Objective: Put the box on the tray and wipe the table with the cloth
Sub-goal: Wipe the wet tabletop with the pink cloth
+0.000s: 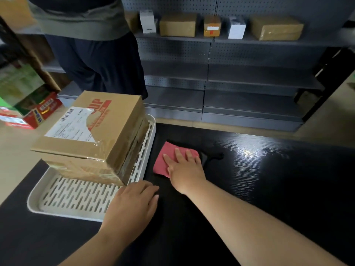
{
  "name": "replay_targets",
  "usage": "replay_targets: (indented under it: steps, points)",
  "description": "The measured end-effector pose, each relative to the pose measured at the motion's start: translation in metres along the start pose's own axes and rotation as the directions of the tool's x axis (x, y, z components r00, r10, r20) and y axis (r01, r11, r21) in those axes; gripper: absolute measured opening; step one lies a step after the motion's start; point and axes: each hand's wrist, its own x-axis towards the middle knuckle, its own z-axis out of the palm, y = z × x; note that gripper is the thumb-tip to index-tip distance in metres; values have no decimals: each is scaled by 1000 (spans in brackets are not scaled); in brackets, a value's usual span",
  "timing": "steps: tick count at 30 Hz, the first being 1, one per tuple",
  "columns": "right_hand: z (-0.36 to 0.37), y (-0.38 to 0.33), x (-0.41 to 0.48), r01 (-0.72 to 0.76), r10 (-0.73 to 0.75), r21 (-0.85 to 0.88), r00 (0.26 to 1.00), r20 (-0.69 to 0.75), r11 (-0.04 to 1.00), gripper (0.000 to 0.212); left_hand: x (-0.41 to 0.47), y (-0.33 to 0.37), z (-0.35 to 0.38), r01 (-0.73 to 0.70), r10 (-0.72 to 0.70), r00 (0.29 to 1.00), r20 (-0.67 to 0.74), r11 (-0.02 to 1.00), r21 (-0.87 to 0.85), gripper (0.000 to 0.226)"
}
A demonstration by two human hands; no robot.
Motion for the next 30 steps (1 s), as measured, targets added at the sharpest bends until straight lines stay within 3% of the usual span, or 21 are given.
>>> replay_targets:
  steps: [7,10,13,17,19,21,25,30]
  points:
    - [-24,82,52,-203,204,83,979,-13,976,51,12,5,2,16,-18,999,43,1000,25,38]
    - [-20,155,33,-362,368,129,929,-32,923,52,16,12,-1,11,-12,1000,28,999,43,39]
    - [-7,244,-4,-478,479,41,877,-34,877,60,23,23,-4,-45,45,999,2,998,45,38]
    - [3,331,-82,-688,689,47,725,-11,724,58,28,36,-6,-85,85,996,1,996,18,38]
    - [-1,335,-120,-791,803,181,596,12,585,56,28,40,-8,-110,110,994,4,994,24,38]
    - [-1,316,-138,-824,841,221,541,31,522,54,27,43,-9,-139,139,990,14,989,42,39]
    - [23,237,-135,-795,814,206,580,-15,570,58,20,53,-15,-184,183,983,25,980,78,40]
    - [48,73,-153,-529,537,114,842,-57,841,60,4,64,-22,-200,197,980,33,969,145,41]
